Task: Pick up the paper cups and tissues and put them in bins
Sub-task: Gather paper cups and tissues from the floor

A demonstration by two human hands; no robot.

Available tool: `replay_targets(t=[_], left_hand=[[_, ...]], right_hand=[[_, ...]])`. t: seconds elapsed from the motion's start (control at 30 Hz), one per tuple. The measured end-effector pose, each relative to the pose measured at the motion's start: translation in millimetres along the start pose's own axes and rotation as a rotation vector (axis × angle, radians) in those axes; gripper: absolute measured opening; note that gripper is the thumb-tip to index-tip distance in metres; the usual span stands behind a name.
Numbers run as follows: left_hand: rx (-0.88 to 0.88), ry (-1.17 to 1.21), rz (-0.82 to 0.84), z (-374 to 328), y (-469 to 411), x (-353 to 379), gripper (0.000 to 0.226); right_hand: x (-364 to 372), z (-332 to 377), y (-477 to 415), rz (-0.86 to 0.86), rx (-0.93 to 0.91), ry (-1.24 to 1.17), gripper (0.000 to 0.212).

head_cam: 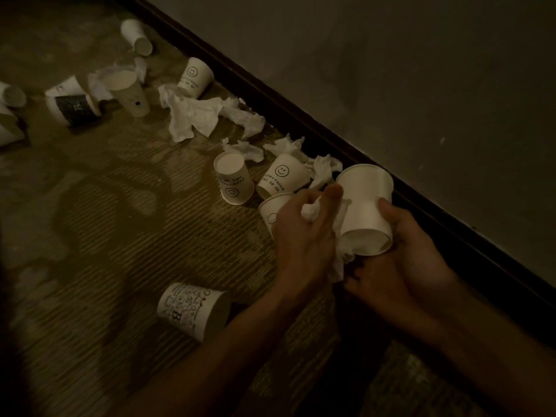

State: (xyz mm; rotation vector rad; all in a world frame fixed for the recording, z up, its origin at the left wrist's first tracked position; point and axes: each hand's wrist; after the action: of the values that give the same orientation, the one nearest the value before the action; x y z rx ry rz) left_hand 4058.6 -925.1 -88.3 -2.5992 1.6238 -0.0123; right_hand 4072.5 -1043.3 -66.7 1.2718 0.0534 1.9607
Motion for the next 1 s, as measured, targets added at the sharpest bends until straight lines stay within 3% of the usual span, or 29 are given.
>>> replay_targets(t=[0.2, 0.3, 0.37, 0.47, 0.57, 0.67, 0.77, 0.93, 1.0], left_hand=[[-0.176, 0.093, -0.059, -25.3, -10.2, 25.8, 0.043], [-0.295, 0.228, 0.008, -59.4, -21.0, 43.2, 0.049], [-0.327, 0.358, 0.129, -93.9, -27.0, 58.2, 0.06], [-0.36, 0.553, 0.293, -147.9, -27.0, 73.3, 0.051], [-0.262, 0.491, 0.5, -202.8, -17.4, 85.2, 0.039], [-0.144, 0.442, 0.641, -263.4, 3.8, 105.6, 0.023], [-0.145, 0.423, 0.87, -321.4, 51.0, 134.1, 0.016], [0.047, 0.292, 1.161, -385.5, 166.8, 197.9, 0.015], [0.059, 0.215, 1.255, -394.3, 210.0, 228.8, 0.014]], right_hand=[[12.9, 24.8, 16.9, -0.078, -0.063, 0.217, 0.068], [27.0, 53.6, 37.0, -0.14, -0.13, 0.3, 0.061], [38.5, 81.8, 56.9, -0.19, -0.169, 0.33, 0.059], [59.5, 128.7, 97.8, -0.223, -0.247, 0.459, 0.054], [84.3, 166.1, 155.8, -0.234, -0.314, 0.615, 0.037], [103.4, 187.2, 233.2, -0.24, -0.377, 0.795, 0.036], [110.6, 188.3, 326.7, -0.271, -0.5, 0.897, 0.032], [90.3, 152.9, 484.1, -0.433, -0.72, 0.89, 0.045], [73.5, 130.0, 534.8, -0.597, -0.778, 0.879, 0.052]])
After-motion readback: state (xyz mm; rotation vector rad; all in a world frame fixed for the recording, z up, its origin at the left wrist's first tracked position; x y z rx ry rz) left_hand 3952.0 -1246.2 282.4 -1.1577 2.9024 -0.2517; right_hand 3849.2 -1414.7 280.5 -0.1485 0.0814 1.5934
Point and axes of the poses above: each hand's wrist, its own y-axis away from the middle knuckle, its own x-axis out of the palm, z = x × y, and after that the axes turned 7 degrees about z, right-handed
